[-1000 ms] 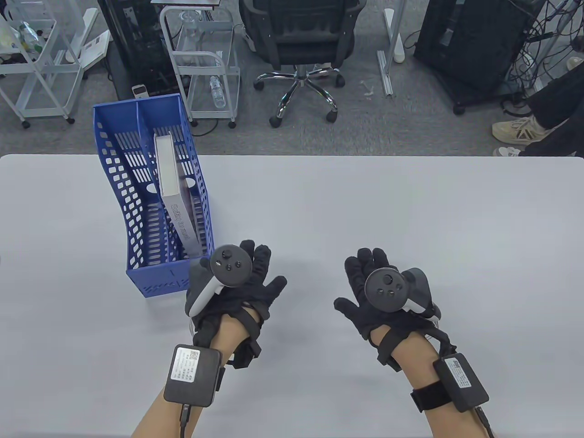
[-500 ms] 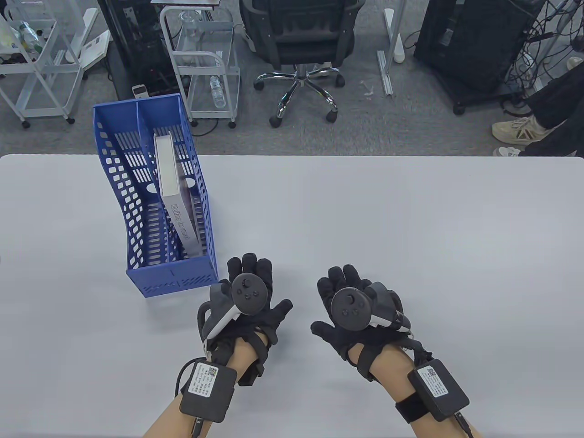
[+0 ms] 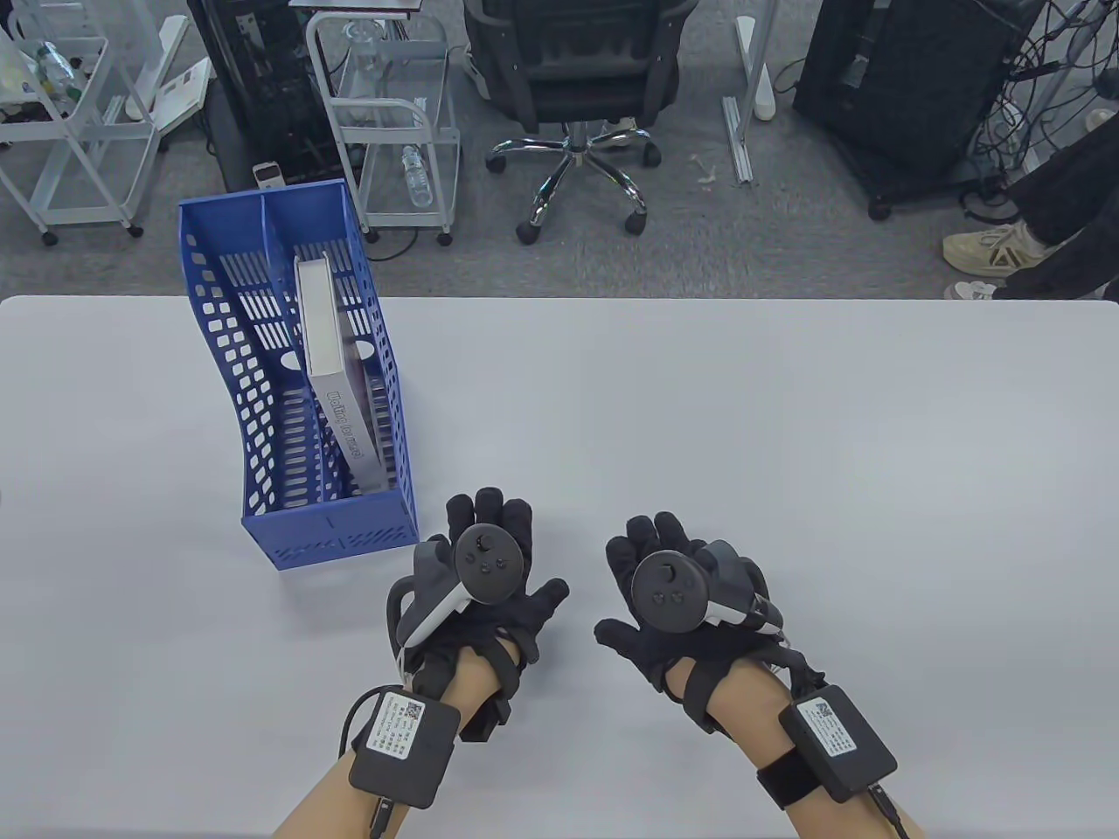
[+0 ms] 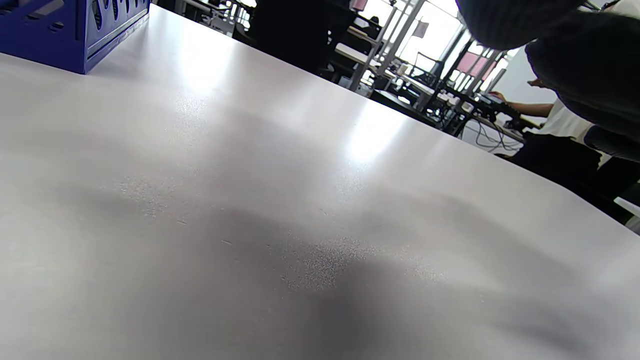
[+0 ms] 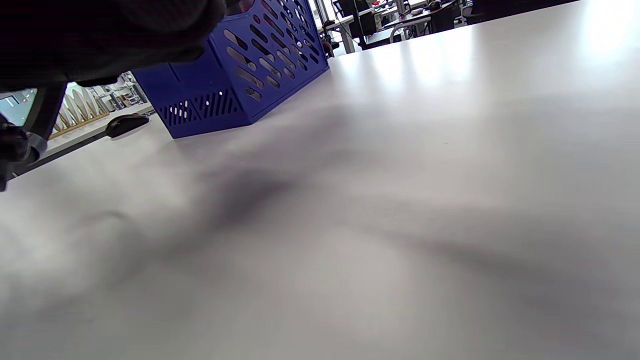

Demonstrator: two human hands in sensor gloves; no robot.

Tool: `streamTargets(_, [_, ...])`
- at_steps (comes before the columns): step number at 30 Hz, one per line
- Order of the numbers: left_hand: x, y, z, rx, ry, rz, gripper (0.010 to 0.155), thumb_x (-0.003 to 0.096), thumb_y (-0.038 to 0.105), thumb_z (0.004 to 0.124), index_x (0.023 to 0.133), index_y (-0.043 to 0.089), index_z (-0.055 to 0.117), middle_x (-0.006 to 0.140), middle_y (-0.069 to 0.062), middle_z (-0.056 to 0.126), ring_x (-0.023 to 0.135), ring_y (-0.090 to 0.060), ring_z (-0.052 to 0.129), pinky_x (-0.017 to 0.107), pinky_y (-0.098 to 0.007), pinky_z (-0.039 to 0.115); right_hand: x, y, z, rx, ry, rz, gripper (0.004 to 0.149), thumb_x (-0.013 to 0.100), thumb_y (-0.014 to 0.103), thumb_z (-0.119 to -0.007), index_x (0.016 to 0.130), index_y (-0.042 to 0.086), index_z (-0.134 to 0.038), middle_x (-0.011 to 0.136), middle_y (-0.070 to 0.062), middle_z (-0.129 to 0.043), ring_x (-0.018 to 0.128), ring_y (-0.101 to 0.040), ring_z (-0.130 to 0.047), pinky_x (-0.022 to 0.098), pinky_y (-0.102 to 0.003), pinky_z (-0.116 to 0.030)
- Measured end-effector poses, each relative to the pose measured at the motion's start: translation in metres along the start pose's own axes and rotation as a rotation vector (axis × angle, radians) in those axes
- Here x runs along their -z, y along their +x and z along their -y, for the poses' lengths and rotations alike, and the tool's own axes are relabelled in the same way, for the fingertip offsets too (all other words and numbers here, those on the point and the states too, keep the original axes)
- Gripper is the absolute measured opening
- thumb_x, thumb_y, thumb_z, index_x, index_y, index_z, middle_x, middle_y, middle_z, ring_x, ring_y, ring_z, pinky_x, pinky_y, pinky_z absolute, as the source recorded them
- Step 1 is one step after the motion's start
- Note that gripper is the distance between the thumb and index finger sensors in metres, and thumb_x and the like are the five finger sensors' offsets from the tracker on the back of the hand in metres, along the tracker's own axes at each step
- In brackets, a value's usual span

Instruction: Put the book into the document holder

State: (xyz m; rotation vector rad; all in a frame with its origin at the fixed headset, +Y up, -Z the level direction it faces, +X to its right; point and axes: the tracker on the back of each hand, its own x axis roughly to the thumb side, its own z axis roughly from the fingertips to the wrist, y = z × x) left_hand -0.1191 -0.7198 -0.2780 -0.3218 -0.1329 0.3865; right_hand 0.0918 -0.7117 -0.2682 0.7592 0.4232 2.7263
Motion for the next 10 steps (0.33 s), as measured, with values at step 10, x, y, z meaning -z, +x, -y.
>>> streamTargets(10, [-0.0001,-0.0012,0.0002,-0.002,-0.006,-0.001,0.09,0.0417,0.068,0.064,0.099,0.035,0.003,0.106,0.009,-0.011,0.102,-0.026,-0.013,0.074,-0.062,0.015,-0.0004,-0.0003,-0.0003,0.008,0.005,-0.001,0.085,0.045,0.056,-0.065,0.097,0.005,-0.022,0.102,-0.026,-0.009,0.09,-0.057,-0.008,0.06,-0.076,-0.028])
